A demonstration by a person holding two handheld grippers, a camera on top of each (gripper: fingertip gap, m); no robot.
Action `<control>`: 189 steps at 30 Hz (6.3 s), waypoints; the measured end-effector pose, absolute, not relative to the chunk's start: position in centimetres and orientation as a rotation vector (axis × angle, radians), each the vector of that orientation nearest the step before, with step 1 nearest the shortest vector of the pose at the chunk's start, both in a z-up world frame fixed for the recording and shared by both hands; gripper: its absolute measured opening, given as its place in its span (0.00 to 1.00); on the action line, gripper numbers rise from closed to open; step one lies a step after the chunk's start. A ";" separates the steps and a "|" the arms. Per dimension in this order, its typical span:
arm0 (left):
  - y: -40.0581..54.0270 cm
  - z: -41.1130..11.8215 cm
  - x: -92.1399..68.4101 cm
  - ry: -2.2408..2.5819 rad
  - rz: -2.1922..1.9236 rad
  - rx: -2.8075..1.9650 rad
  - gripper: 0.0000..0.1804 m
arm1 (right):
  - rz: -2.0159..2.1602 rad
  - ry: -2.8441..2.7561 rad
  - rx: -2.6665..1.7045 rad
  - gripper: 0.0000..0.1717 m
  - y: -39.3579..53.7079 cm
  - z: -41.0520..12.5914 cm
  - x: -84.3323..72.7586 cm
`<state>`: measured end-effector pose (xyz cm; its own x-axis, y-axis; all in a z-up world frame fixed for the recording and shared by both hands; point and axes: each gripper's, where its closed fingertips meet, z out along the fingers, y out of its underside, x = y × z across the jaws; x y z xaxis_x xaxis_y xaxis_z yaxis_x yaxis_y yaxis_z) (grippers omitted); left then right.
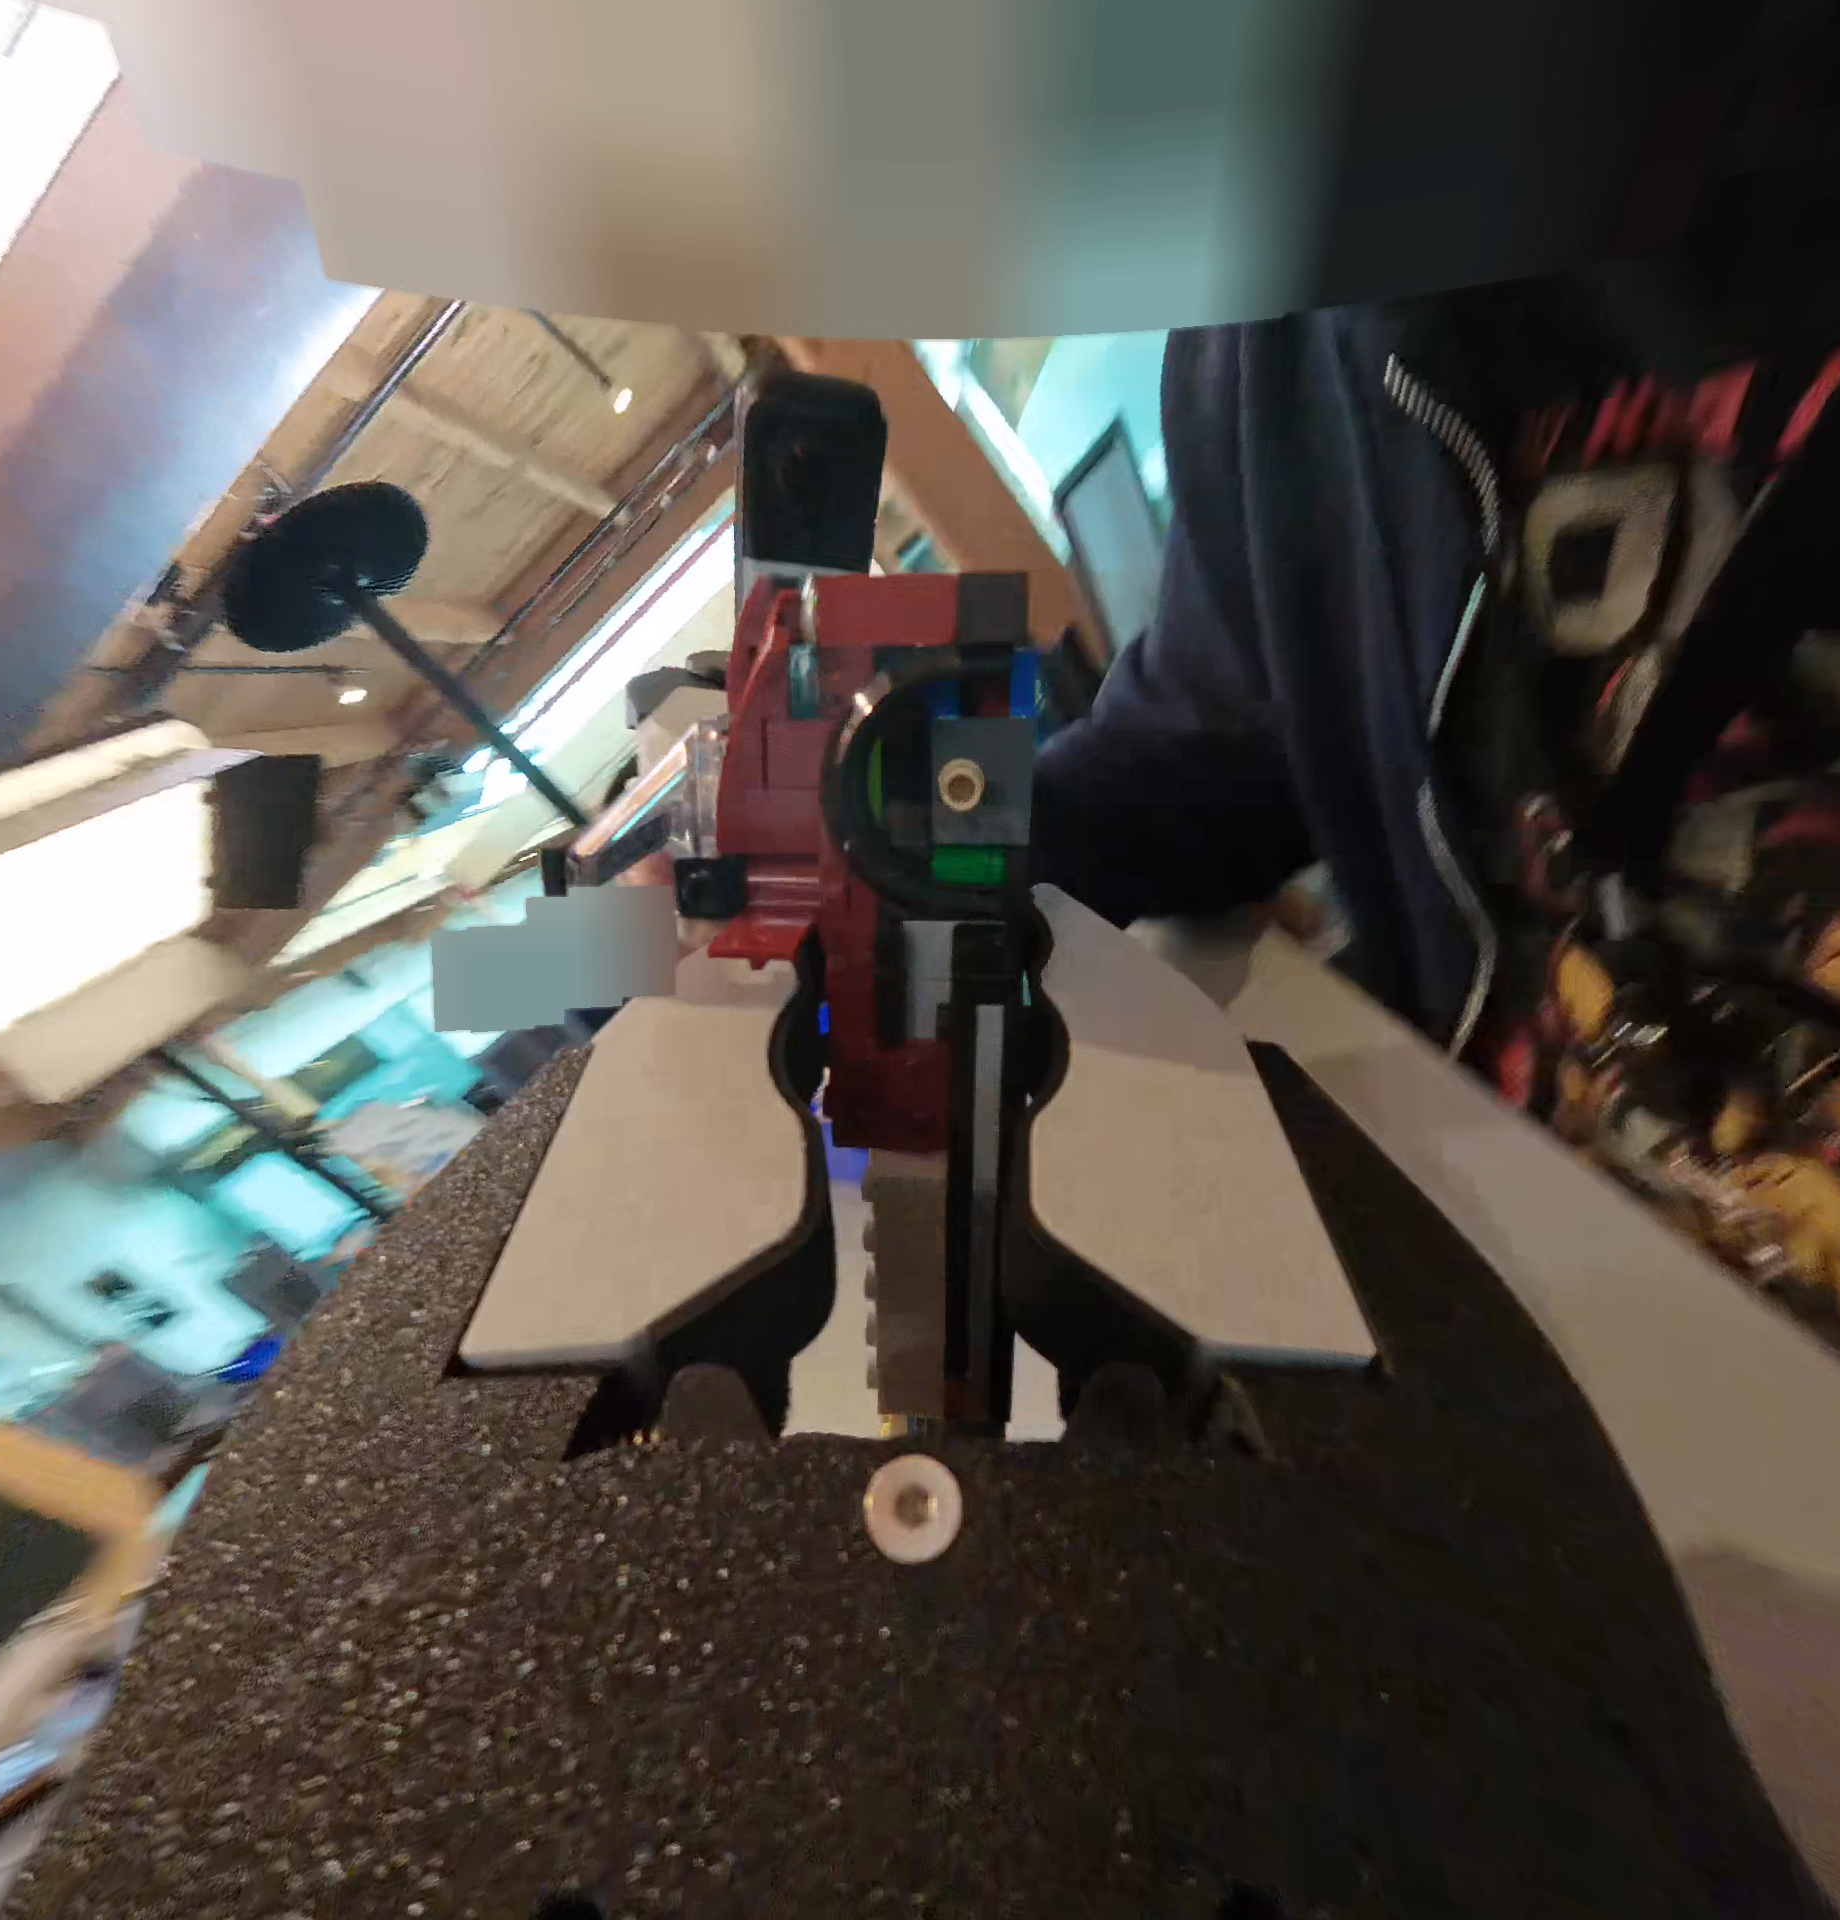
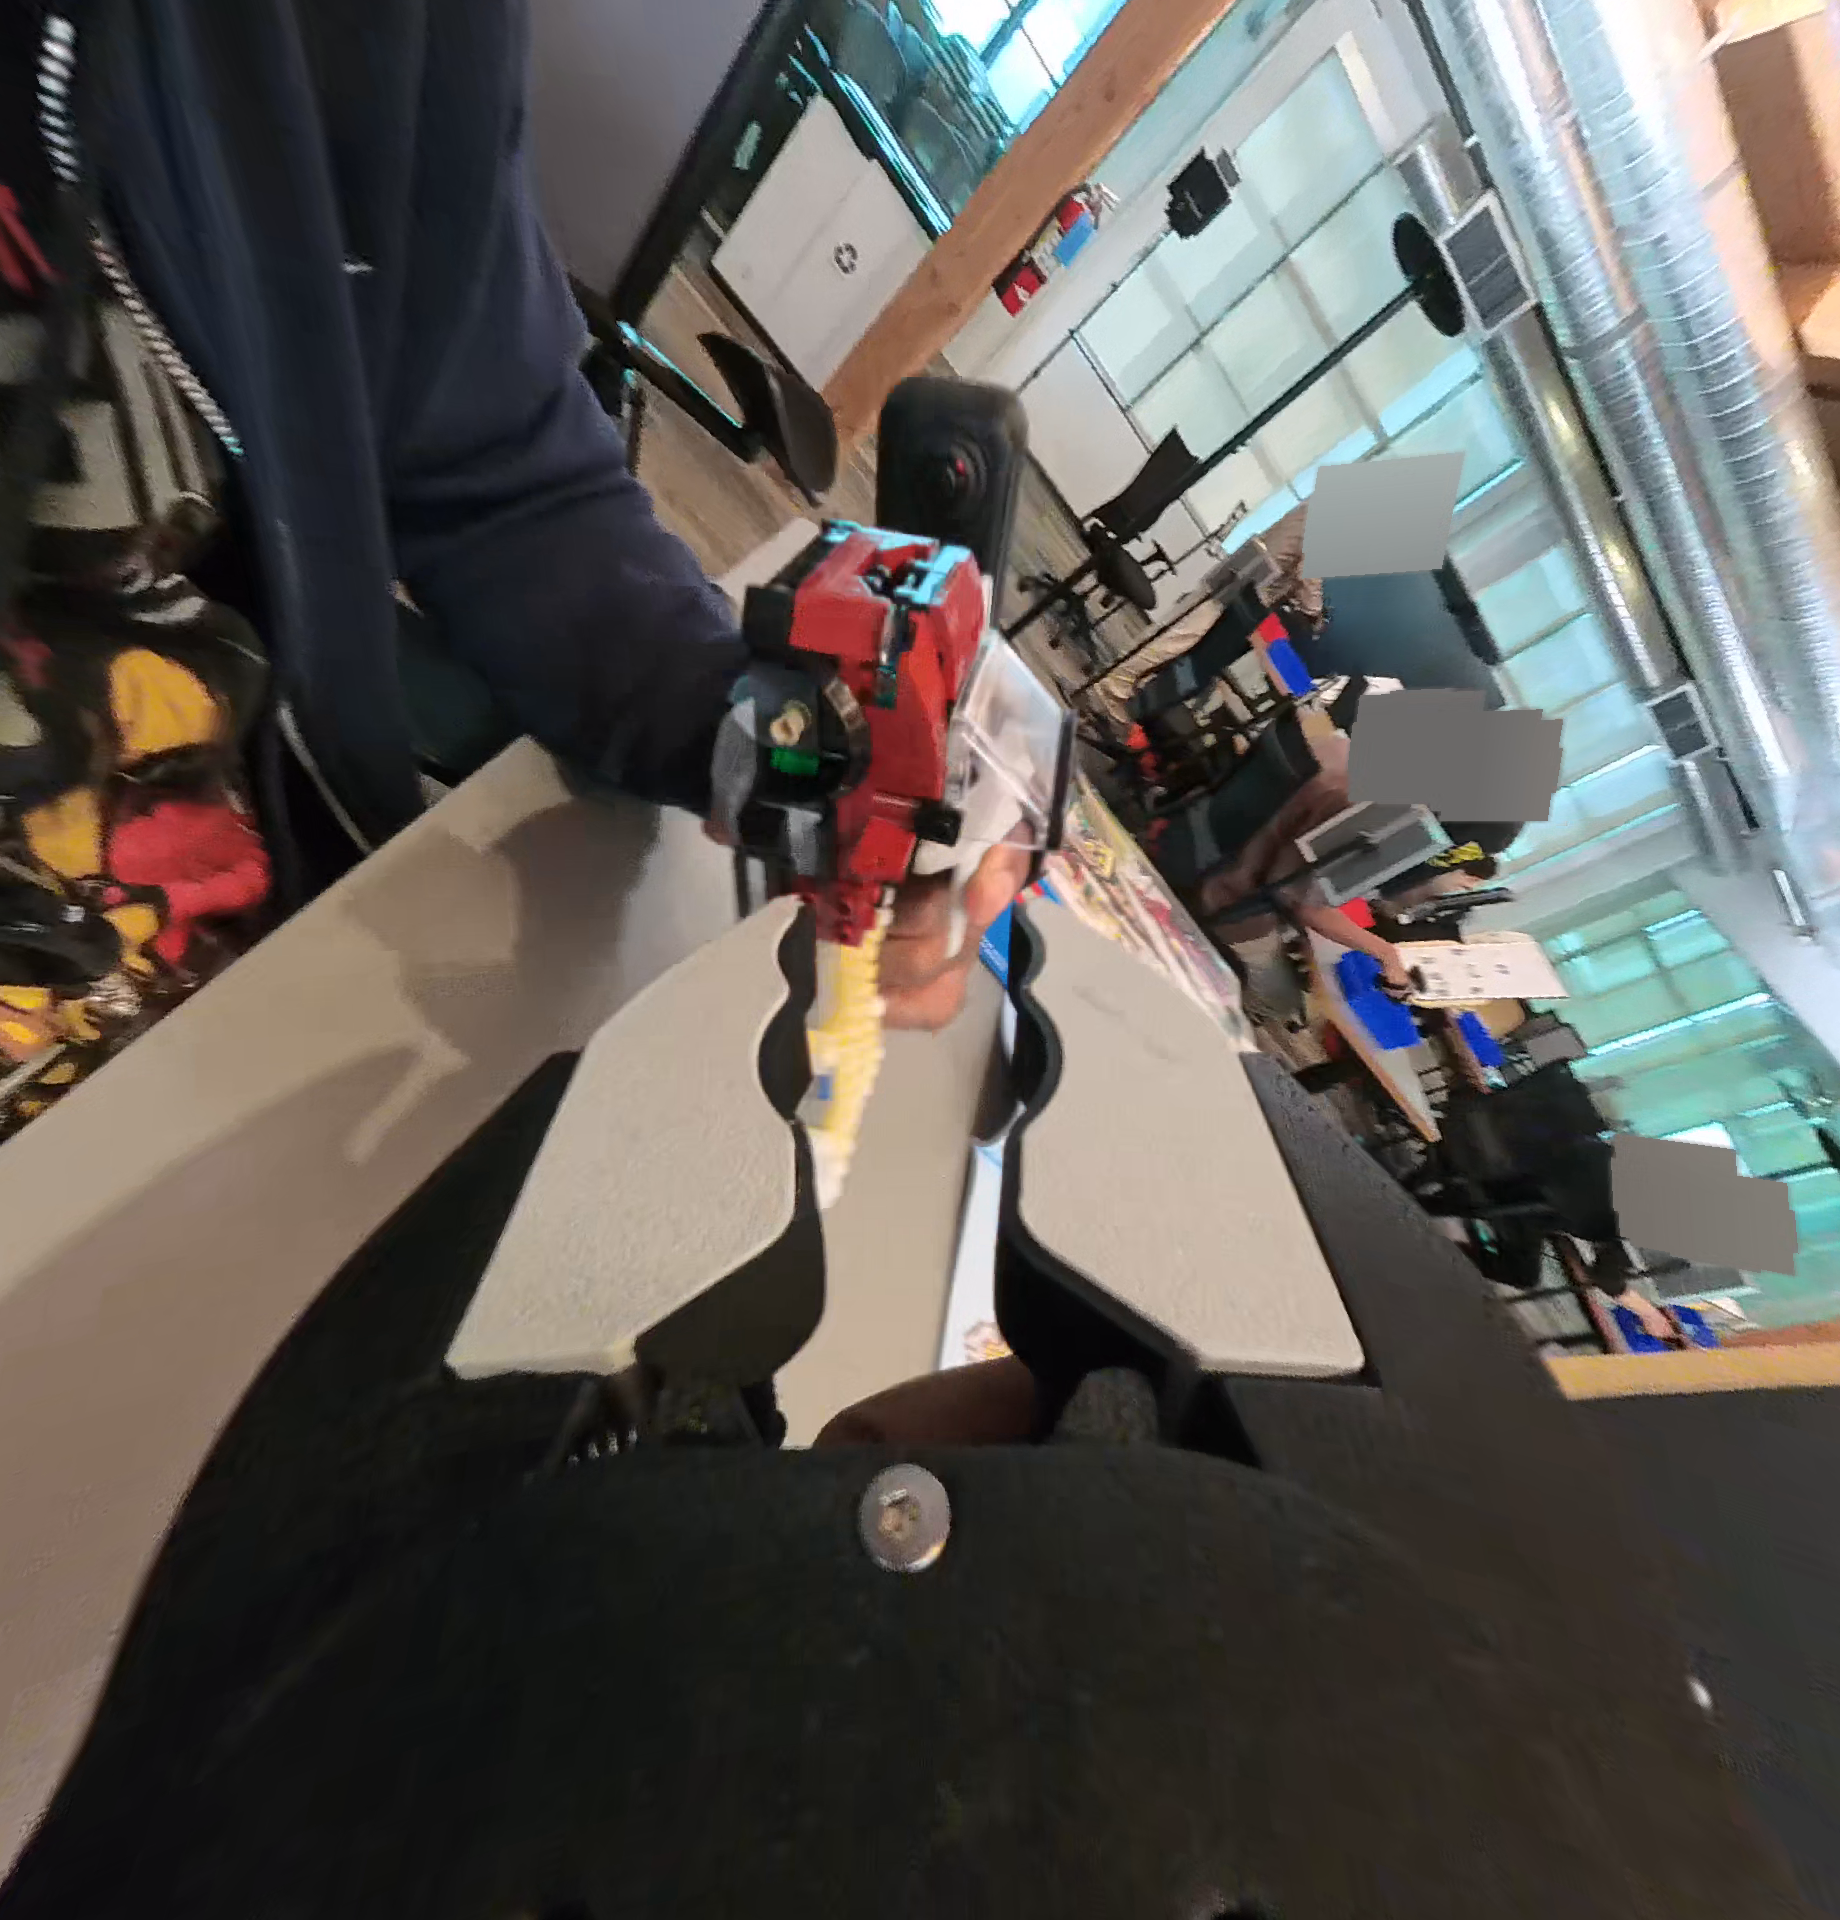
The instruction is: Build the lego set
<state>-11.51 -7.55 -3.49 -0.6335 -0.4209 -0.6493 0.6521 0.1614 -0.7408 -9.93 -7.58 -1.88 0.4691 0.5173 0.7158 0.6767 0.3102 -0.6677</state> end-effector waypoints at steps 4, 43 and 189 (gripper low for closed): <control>-7.4 -4.8 -10.0 1.598 -1.162 0.271 0.19 | -0.143 -1.194 -1.390 0.21 -8.0 -3.9 -9.4; -6.4 -14.4 -5.9 1.484 -0.055 1.089 0.19 | 0.996 -0.585 -2.083 0.18 -5.8 -13.1 -5.2; -1.1 -20.4 -0.4 2.012 0.026 0.099 0.19 | -0.764 -0.909 -1.812 0.47 -4.2 -17.3 -3.8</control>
